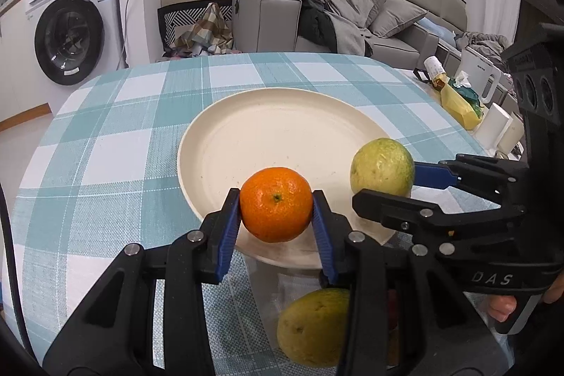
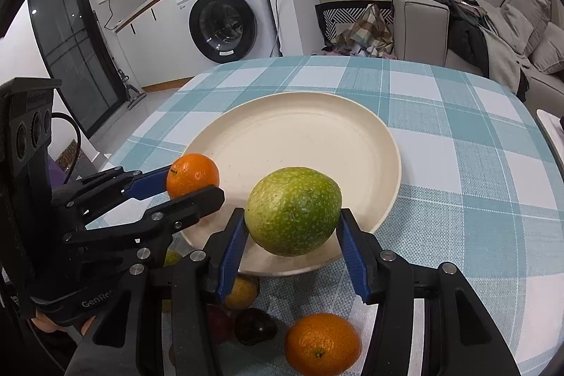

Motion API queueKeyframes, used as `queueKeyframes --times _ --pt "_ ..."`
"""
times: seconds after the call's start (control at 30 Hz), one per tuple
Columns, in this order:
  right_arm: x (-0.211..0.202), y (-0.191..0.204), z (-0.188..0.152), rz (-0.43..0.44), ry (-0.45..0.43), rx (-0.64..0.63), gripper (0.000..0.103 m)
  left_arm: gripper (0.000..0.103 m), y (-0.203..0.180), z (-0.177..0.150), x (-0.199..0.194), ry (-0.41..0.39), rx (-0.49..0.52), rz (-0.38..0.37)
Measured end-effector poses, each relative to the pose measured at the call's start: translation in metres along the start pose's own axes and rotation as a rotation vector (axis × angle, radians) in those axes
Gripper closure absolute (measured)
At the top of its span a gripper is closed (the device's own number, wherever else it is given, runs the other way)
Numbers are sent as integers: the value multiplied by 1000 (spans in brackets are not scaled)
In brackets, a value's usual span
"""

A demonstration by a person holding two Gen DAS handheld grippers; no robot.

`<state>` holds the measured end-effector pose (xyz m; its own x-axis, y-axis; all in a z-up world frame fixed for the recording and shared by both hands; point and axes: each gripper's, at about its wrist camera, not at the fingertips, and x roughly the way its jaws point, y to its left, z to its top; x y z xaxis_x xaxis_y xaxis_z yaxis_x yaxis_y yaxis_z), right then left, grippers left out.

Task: Organize fruits
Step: 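Carry both fruits onto the cream plate and open both tools, then move both tools back toward the remaining fruits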

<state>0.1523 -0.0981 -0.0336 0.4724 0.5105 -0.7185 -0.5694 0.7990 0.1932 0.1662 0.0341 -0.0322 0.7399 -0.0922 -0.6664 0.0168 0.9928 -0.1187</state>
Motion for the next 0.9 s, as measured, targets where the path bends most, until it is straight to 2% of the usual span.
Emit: queueKeyframes --times 0.3,0.37,0.43,0.47,0.53,0.6,0.67,0.73,0.83,0.9 --pt "4 2 1 -14 12 -11 50 67 4 0 -1 -3 -15 -3" --pt "1 2 2 -6 -6 -3 50 62 4 1 -4 -5 -9 -1" --pt "-6 1 2 -9 -28 7 48 42 4 1 -9 -12 -11 10" --pt "-9 0 2 -17 -37 11 45 36 5 0 -13 -21 -17 19" --pt "-18 -2 1 -25 -57 20 37 19 8 0 -21 -38 -35 18" --pt "-30 -5 -1 -23 -82 31 28 18 11 0 -30 -59 -49 9" --pt "-40 -9 -4 -24 -103 49 13 16 11 1 -39 -68 -47 9" --pt "-48 -12 -6 -20 -112 64 9 0 9 1 -48 -76 -36 15" --pt "-57 -15 -11 7 -109 81 0 1 3 -2 -64 -100 -12 28" --pt "-62 -16 -15 7 -109 82 0 1 -1 -6 -72 -98 -4 35"
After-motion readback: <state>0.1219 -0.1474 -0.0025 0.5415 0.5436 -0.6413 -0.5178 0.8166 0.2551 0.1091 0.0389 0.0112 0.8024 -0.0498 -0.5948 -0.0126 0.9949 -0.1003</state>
